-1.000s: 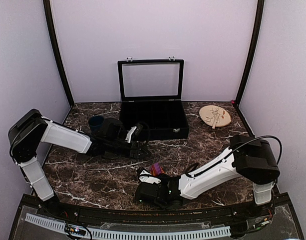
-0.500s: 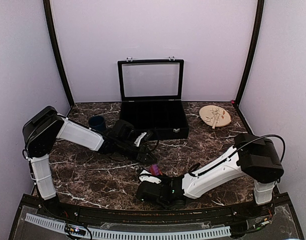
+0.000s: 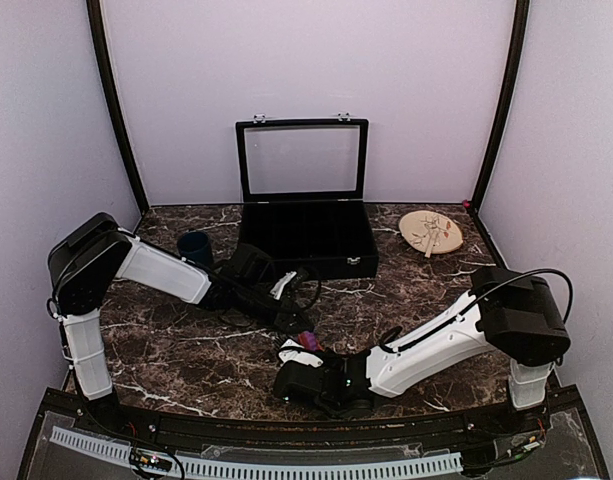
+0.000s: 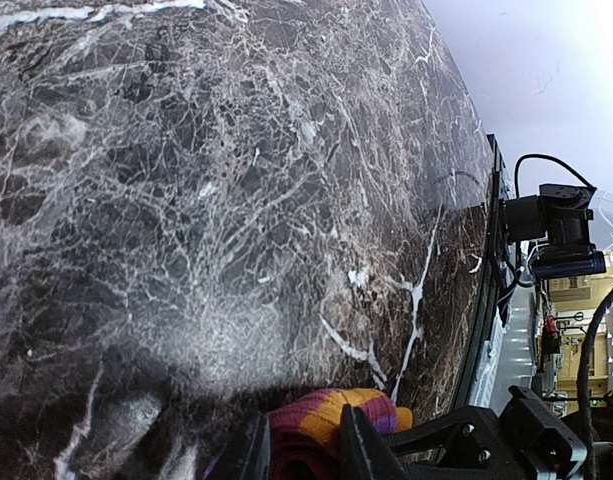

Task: Roll the socks
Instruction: Roll the sock at the center of the board.

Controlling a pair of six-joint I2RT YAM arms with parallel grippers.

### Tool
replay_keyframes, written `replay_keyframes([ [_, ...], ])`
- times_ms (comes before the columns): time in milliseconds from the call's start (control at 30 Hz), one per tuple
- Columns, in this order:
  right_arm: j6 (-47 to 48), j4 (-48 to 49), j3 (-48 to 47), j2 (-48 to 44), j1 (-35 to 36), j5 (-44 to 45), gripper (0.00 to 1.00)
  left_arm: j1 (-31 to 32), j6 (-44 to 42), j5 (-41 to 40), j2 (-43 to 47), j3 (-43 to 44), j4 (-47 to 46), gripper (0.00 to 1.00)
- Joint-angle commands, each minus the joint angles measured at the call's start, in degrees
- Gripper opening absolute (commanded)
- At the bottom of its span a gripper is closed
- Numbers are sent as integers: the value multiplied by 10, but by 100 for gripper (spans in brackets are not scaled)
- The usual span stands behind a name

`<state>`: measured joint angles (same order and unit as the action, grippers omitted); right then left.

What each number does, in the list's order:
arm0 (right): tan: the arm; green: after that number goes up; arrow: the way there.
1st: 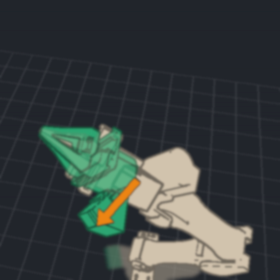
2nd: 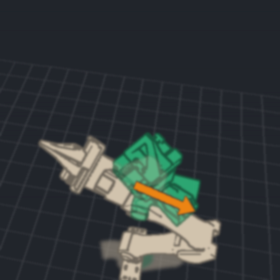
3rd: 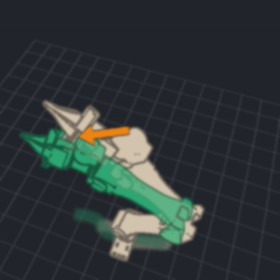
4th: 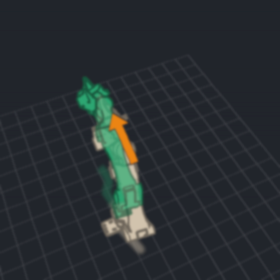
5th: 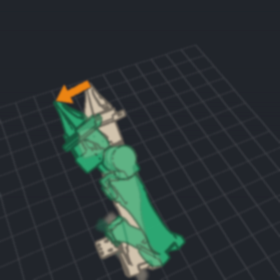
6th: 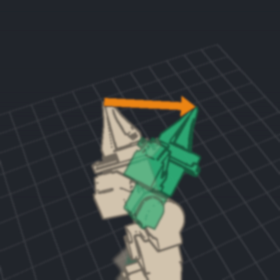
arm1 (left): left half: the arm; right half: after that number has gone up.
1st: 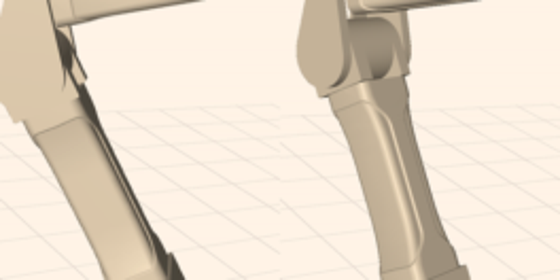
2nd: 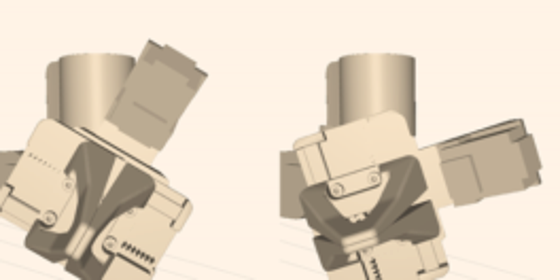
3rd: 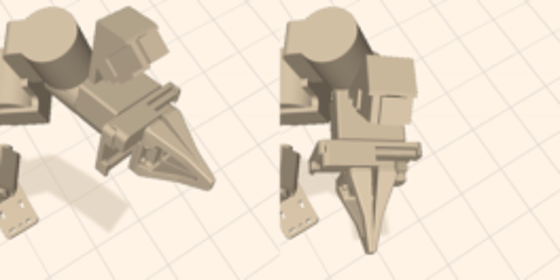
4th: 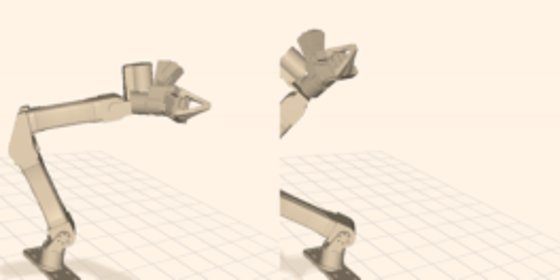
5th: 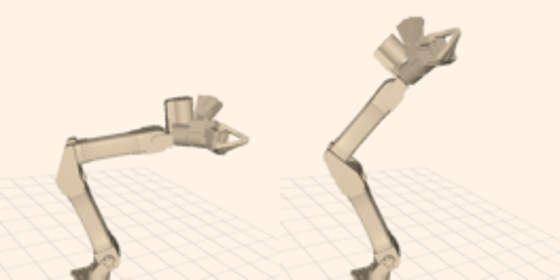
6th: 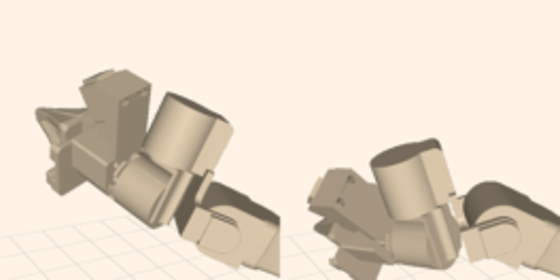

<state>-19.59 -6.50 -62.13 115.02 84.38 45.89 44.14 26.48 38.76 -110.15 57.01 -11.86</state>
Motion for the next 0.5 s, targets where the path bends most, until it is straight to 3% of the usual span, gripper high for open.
replay_keyframes([
  [0, -26, -62, 29, 35, 10, -129, 22, 7, -9, 11, 15, -7, 20, 23],
  [233, -36, -59, 40, 24, 2, -135, 24, 11, 5, 25, 27, -26, 5, 18],
  [467, -43, -58, 48, 19, -2, -141, 25, 13, 7, 19, 57, -48, 4, 29],
])
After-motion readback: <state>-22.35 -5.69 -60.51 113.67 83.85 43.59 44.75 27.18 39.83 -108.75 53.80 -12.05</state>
